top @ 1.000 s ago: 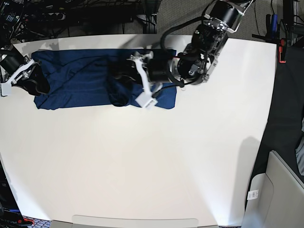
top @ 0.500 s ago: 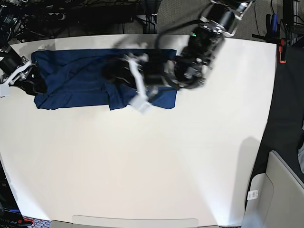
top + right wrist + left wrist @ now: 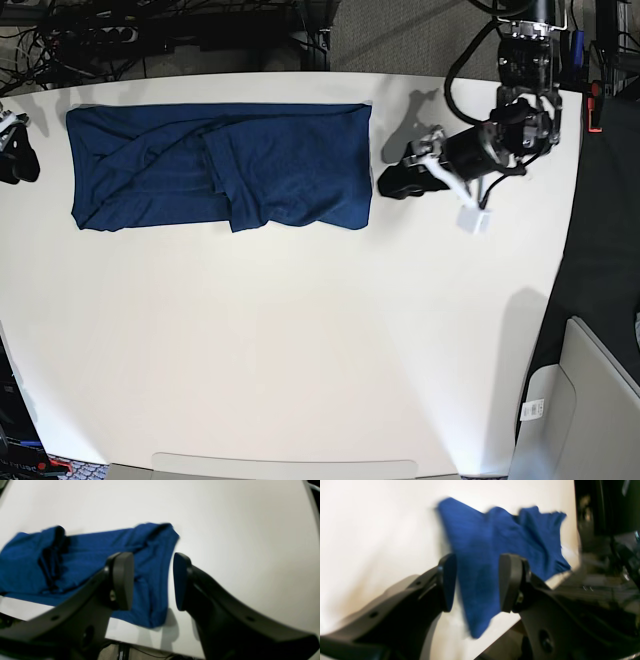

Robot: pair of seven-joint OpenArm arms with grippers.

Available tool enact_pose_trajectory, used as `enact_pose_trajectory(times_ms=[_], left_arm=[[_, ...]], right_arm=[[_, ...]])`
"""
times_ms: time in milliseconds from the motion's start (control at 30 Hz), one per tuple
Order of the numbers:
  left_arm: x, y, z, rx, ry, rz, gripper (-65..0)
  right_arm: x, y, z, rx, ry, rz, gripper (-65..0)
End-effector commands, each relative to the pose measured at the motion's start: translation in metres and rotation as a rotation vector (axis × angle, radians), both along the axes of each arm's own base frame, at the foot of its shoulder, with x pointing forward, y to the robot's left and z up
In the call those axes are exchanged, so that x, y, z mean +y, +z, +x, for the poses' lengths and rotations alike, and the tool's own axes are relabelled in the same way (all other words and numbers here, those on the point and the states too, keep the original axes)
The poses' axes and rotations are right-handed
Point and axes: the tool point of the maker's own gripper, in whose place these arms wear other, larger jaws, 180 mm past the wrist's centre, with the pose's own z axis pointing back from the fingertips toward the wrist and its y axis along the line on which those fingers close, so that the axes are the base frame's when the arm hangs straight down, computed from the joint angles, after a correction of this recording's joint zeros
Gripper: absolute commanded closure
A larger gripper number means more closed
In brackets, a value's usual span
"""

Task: Fold the T-shirt properly
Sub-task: 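Grasp the folded end of the shirt with the left gripper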

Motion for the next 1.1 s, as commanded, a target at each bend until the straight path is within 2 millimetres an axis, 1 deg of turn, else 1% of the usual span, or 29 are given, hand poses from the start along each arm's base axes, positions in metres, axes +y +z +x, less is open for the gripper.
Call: enact_pose_trajectory(times_ms=[0, 67, 167, 267, 400, 600, 733, 833, 1033, 1067], left_arm=[[0.006, 0.008, 0.003, -0.027, 0.004, 0.001, -27.0], [0.009, 0.002, -0.002, -0.005, 0.0, 0.011, -27.0], [0.009, -0.014, -0.013, 0.071, -0.019, 0.009, -27.1], [0.002, -0.025, -0.02, 0.125, -0.027, -0.017, -27.1], [-0.009, -0.027, -0.026, 0.154, -0.048, -0.043, -27.1], [-0.017, -0.029, -0.03, 0.17, -0.057, -0.062, -27.1], [-0.041, -0.032, -0.041, 0.189, -0.134, -0.07, -26.9], [-0.05, -0.033, -0.045, 0.189, -0.159, -0.075, -26.8], [-0.051, -0.033, -0.044, 0.191, -0.158, -0.072, -26.8], [-0.049, -0.037, -0.045, 0.214, -0.141, -0.067, -26.8]], right_arm=[[-0.006, 0.02, 0.005, -0.047, 0.014, -0.036, -25.8], [-0.012, 0.02, 0.0, -0.032, 0.004, -0.053, -25.8], [-0.018, 0.019, -0.003, -0.003, 0.008, -0.091, -25.8], [-0.026, 0.015, -0.006, 0.035, 0.002, -0.145, -25.8], [-0.033, 0.01, -0.008, 0.064, -0.012, -0.196, -25.9], [-0.034, 0.008, -0.009, 0.066, -0.019, -0.194, -26.0], [-0.034, 0.013, -0.003, 0.042, -0.024, -0.194, -26.0], [-0.037, 0.017, -0.003, 0.032, -0.034, -0.195, -25.9], [-0.037, 0.016, -0.004, 0.028, -0.041, -0.188, -25.9], [-0.036, 0.014, -0.005, 0.029, -0.045, -0.182, -25.9]])
